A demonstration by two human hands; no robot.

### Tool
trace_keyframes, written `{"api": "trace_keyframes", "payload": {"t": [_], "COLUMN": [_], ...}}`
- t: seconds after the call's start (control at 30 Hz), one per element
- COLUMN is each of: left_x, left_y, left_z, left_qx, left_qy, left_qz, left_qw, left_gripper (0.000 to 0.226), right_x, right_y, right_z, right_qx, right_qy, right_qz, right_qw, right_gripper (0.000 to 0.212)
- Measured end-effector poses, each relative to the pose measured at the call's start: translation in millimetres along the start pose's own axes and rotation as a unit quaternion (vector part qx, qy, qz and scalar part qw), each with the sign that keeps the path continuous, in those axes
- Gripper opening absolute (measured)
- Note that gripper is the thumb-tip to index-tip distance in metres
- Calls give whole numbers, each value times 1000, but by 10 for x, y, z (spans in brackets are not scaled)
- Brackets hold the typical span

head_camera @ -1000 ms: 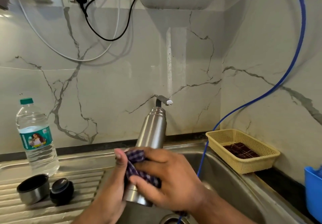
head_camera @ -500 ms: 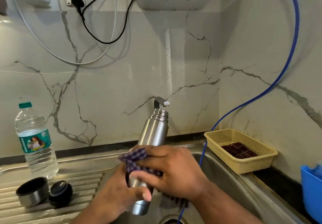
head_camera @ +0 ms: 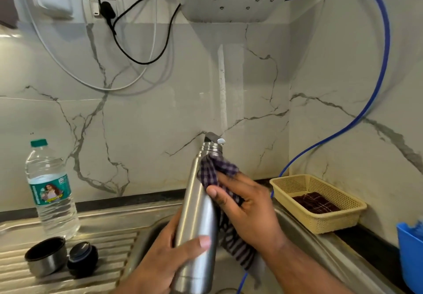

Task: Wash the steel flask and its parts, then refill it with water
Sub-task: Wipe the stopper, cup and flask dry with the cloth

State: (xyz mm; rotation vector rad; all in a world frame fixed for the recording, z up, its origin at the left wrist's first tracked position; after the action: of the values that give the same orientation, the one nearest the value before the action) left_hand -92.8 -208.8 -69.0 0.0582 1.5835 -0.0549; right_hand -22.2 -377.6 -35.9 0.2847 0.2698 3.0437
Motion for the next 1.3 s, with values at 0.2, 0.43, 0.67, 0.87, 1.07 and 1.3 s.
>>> {"api": "trace_keyframes", "payload": {"t": [0.2,0.43,0.67,0.87,1.07,1.3], "left_x": [-116,-23,8,-185,-274,-265], "left_y": [182,28,-51,148,148,200], "left_z": [40,4,-39,-55,-162,-215], "left_qx": [210,235,243,73,-10,-57], "left_qy": [63,105,146,77,153,196], "left_qz": [-348,-226,-208,-362,-437,-457], "left_qw": [912,940,936,926,886,866], "left_gripper": [105,87,71,64,63,65], "right_x": [244,-69,-50,340,368,311], "right_y": [-338,-29,79,-360,-360,-404], "right_z": [-135,-56,14,-83,-131,-193], "right_qx": [174,-32,-74,154,170,306], "right_qy": [61,15,-74,13,150,260], "right_qz": [68,-63,-31,39,-52,-144], "right_qw": [980,997,994,987,973,904], "right_gripper": [34,36,26,29,29,31]}}
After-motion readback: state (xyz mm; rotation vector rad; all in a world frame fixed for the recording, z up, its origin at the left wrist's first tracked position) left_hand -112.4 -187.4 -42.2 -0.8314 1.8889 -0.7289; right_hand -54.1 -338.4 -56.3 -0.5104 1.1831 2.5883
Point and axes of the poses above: each hand's wrist, its own z-axis towards the middle knuckle, its own y-axis out of the back of the hand, x = y × z, the point moved 2 cm from there along z, towards the middle knuckle, and after that the axes turned 14 degrees about y, right-handed, at the moved point
